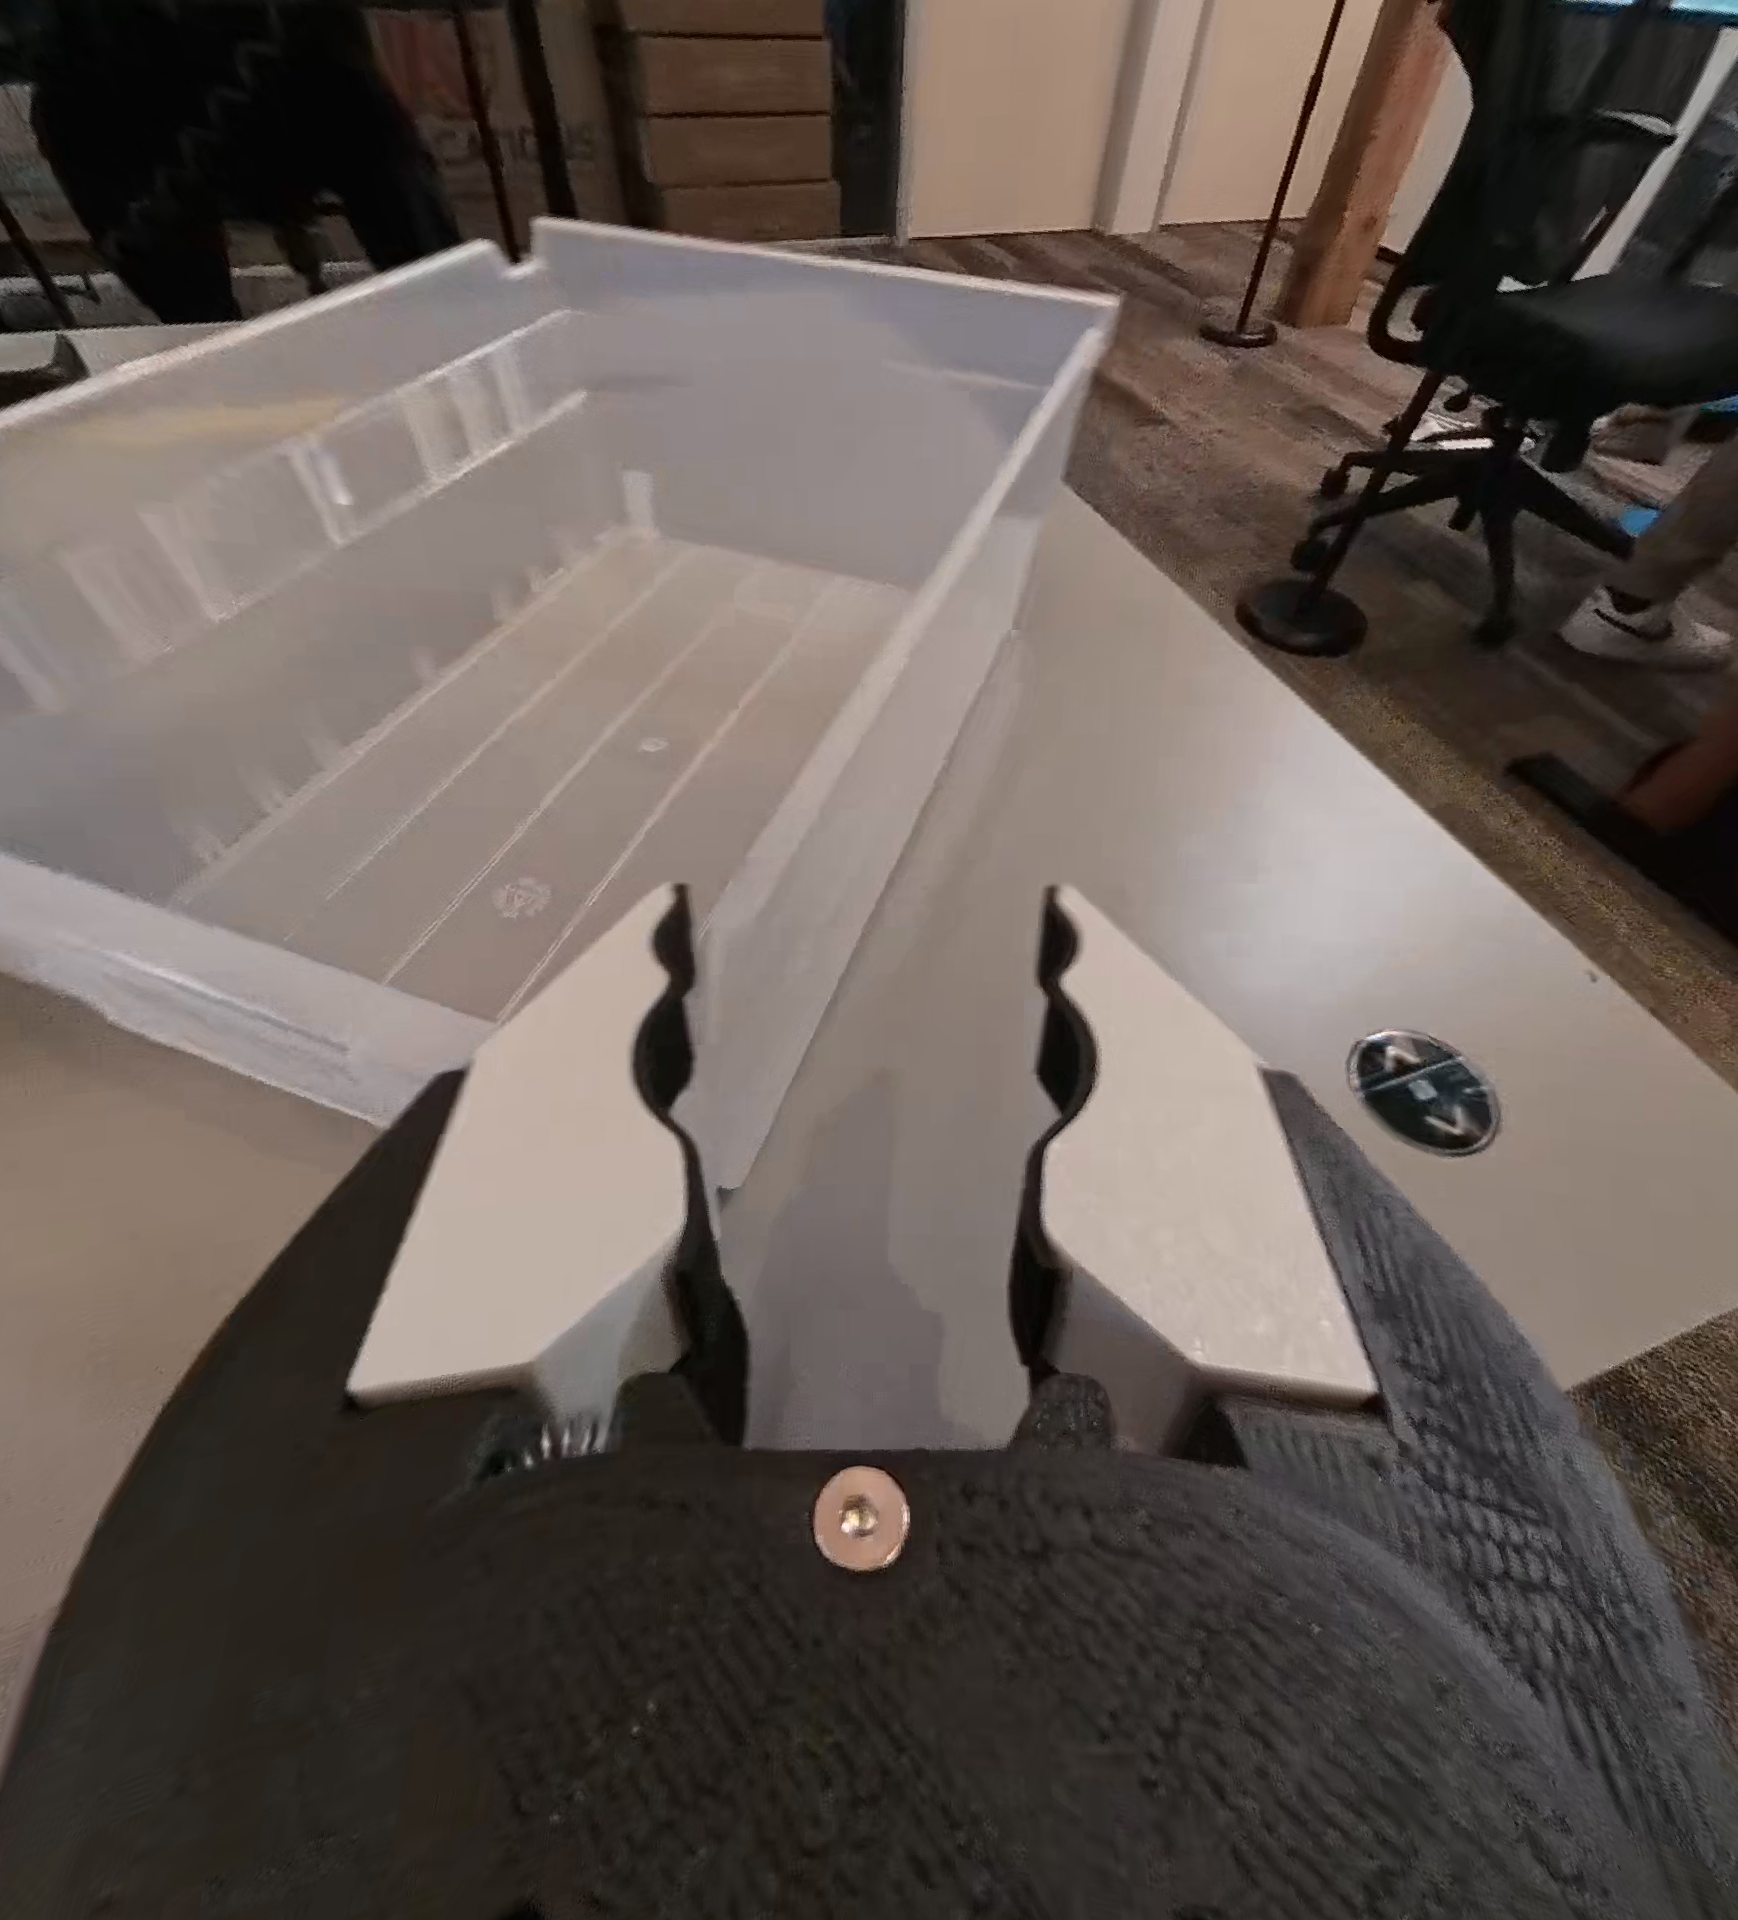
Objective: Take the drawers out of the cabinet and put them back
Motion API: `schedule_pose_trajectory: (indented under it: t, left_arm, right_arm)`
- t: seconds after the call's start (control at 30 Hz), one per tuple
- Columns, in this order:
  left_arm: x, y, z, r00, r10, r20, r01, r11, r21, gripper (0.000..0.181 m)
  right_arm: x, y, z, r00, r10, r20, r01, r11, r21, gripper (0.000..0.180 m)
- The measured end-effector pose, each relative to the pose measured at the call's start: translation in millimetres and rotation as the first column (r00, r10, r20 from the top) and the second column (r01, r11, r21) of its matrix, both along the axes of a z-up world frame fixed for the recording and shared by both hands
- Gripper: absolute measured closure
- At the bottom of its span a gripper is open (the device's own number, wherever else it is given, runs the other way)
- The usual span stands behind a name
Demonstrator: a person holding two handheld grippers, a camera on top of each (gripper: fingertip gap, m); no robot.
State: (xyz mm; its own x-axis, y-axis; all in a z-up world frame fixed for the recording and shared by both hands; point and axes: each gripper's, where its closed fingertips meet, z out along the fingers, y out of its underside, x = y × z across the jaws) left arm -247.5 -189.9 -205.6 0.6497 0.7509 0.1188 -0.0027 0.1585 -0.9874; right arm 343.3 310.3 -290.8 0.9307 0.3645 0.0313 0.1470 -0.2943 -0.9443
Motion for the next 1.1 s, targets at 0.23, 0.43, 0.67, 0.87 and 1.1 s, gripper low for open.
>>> schedule_pose_trajectory:
  t: [0.23, 0.43, 0.67, 0.87, 1.1]
  left_arm:
    - [-24.0, -16.4, -28.5, 0.994, 0.074, 0.078, -0.063, 0.989, -0.132, 0.121]
    - [-33.7, -26.8, -38.9, 0.986, 0.16, 0.047, -0.144, 0.959, -0.246, 0.124]
    - [-52.8, -47.2, -45.2, 0.968, 0.243, 0.059, -0.216, 0.932, -0.292, 0.127]
    - [-72.0, -67.6, -45.0, 0.954, 0.294, 0.063, -0.262, 0.916, -0.304, 0.12]
    - [-30.9, -24.3, -5.5, 0.992, -0.031, -0.126, -0.026, 0.905, -0.424, 0.107]
  right_arm:
    - [9.0, 17.7, 2.4, 0.996, 0.047, -0.071, -0.048, 0.999, -0.009, 0.164]
    - [17.0, 9.5, 46.9, 0.997, 0.003, -0.081, 0.016, 0.971, 0.237, 0.12]
    - [-5.6, -23.9, 92.7, 1.0, 0.005, -0.001, -0.004, 0.874, 0.485, 0.121]
    - [-42.2, -40.7, 98.7, 0.99, 0.14, -0.014, -0.113, 0.851, 0.514, 0.123]
    - [-76.7, -64.9, 110.4, 0.974, 0.203, 0.103, -0.224, 0.768, 0.6, 0.122]
